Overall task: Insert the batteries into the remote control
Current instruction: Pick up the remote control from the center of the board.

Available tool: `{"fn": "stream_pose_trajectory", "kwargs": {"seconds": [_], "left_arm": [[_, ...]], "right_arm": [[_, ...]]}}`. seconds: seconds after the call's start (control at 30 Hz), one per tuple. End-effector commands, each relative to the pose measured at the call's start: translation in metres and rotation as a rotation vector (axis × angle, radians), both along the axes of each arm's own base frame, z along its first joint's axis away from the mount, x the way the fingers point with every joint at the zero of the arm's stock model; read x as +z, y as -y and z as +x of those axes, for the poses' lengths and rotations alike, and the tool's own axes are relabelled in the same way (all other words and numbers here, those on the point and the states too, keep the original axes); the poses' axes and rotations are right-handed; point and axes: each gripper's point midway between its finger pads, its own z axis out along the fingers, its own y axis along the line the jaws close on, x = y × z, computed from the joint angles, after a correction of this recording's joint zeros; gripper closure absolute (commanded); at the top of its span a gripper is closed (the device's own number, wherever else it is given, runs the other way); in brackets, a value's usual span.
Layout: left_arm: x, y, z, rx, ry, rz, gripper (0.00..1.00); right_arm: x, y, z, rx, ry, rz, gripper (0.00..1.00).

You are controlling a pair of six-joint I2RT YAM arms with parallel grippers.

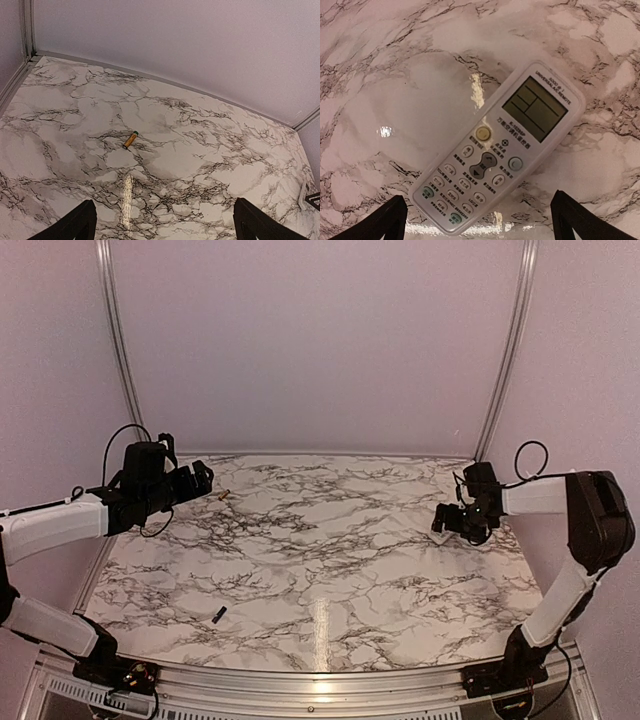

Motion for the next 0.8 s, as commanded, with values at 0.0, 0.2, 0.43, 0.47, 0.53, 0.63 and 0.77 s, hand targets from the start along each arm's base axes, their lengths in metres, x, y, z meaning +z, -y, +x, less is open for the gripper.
{"fn": "stream_pose_trajectory", "kwargs": {"seconds": [0.0, 0.2, 0.43, 0.47, 0.53, 0.63, 0.77], "left_arm": [[-0.003, 0.005, 0.001, -0.015, 0.010, -0.020, 0.01], [0.002, 0.005, 0.001, -0.011, 0.020, -0.025, 0.01], [0.007, 0.004, 0.000, -0.006, 0.032, -0.034, 0.01], [0.007, 0.003, 0.000, -0.005, 0.035, -0.035, 0.01], [0.008, 0.003, -0.001, -0.006, 0.038, -0.035, 0.01], [0.008, 0.002, -0.001, -0.005, 0.041, -0.027, 0.01], [0.015, -0.007, -0.002, 0.025, 0.058, 0.009, 0.01]], "right_arm": [[0.005, -0.001, 0.022, -0.014, 0.023, 0.034, 0.01], [-0.003, -0.005, 0.035, 0.003, 0.003, 0.045, 0.01], [-0.001, -0.013, 0.050, 0.064, 0.013, 0.050, 0.03], [-0.001, -0.014, 0.051, 0.076, 0.012, 0.047, 0.04], [-0.001, -0.016, 0.055, 0.101, 0.013, 0.041, 0.05], [-0.002, -0.015, 0.059, 0.133, -0.007, 0.018, 0.10], [-0.003, -0.008, 0.059, 0.154, -0.030, -0.043, 0.14]]}}
